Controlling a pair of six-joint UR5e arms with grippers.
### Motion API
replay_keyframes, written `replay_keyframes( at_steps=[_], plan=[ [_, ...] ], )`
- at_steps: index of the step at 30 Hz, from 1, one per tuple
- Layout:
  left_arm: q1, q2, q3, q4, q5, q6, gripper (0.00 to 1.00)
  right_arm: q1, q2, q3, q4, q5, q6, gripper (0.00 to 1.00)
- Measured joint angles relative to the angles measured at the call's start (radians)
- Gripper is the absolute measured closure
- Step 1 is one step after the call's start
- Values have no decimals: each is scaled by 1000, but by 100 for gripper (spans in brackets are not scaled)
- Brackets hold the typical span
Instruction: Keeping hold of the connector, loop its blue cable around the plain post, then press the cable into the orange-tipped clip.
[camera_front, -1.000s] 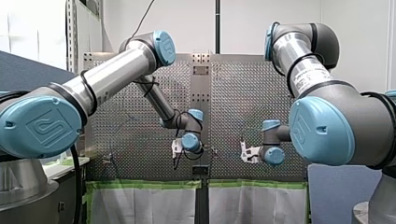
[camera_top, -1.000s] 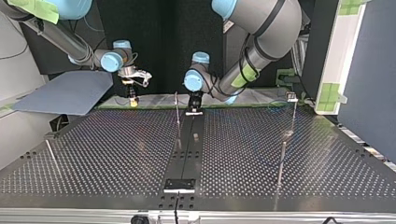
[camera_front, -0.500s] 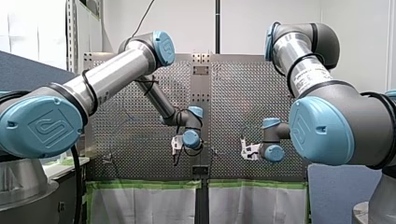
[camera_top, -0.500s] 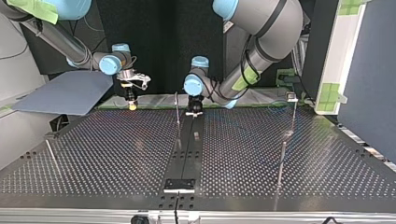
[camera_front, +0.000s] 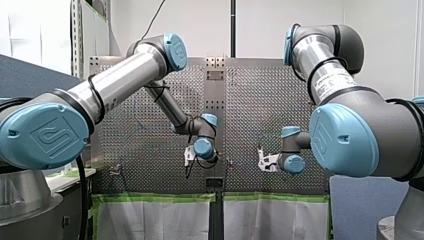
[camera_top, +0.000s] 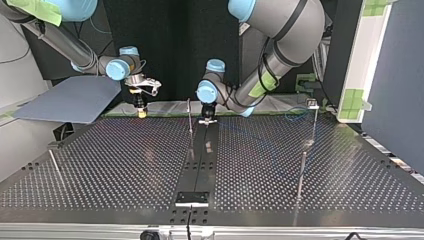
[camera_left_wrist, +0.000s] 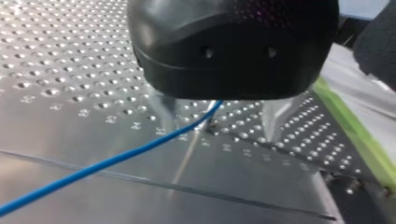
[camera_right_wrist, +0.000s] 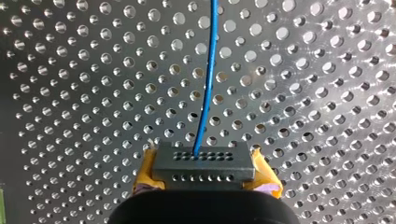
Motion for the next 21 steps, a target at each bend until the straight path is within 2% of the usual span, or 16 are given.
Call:
replay_keyframes(
  at_steps=[5, 9, 14, 21],
  plan=[
    [-12, 1, -8, -38, -39, 22, 0, 0, 0, 0, 2, 1, 0, 100],
    [-25, 7, -37, -34, -61, 59, 0, 0, 0, 0, 2, 0, 0, 100],
    [-40, 39, -87, 8, -38, 91, 0, -2, 0, 0, 3, 0, 0, 100],
    [-69, 107, -159, 80, 6, 103, 0, -2, 0, 0, 3, 0, 0, 100]
  ],
)
